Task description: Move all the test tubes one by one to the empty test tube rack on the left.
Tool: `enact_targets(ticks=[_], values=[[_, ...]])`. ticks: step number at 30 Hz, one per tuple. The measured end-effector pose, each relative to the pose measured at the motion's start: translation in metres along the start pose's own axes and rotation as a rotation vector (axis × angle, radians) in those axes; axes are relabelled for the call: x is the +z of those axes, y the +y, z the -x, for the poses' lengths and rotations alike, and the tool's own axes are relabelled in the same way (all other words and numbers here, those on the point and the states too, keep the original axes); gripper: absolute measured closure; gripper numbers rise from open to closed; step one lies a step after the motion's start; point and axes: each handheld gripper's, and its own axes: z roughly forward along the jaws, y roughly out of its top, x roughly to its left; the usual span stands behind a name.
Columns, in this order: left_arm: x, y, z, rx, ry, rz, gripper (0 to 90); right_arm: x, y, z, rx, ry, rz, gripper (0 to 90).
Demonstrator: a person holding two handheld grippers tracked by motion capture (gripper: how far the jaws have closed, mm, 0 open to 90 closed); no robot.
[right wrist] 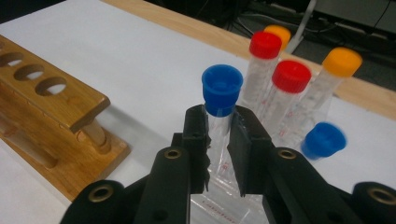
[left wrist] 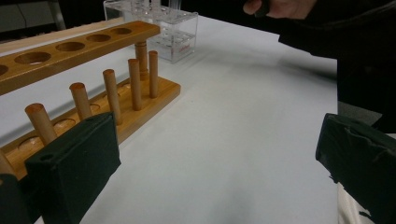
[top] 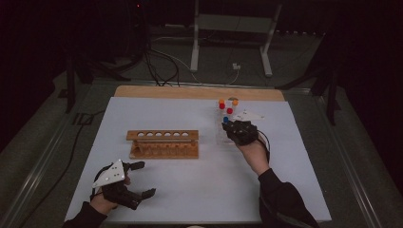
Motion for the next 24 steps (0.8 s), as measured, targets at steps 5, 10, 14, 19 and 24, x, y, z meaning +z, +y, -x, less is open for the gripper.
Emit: enact_targets(ticks=[5, 10, 14, 19, 24], values=[[0.000, 0.000, 0.000, -0.004, -0.002, 0.001, 0.5, -0.010, 0.008, 0.000, -0.010, 0.005, 0.017, 77.4], [0.000, 0.001, 0.000, 0.001, -0.002, -0.001, 0.5, -0.018, 0.013, -0.001, -0.024, 0.008, 0.030, 77.4], [0.001, 0.001, 0.000, -0.004, 0.000, -0.002, 0.5, -0.026, 0.018, -0.002, -0.039, 0.010, 0.041, 77.4], [0.001, 0.002, 0.001, -0.010, -0.001, 0.004, 0.5, -0.035, 0.022, -0.006, -0.045, 0.035, 0.053, 77.4], [0.003, 0.008, 0.002, -0.004, -0.003, 0.005, 0.5, -0.039, 0.018, -0.017, -0.083, 0.067, 0.035, 77.4]])
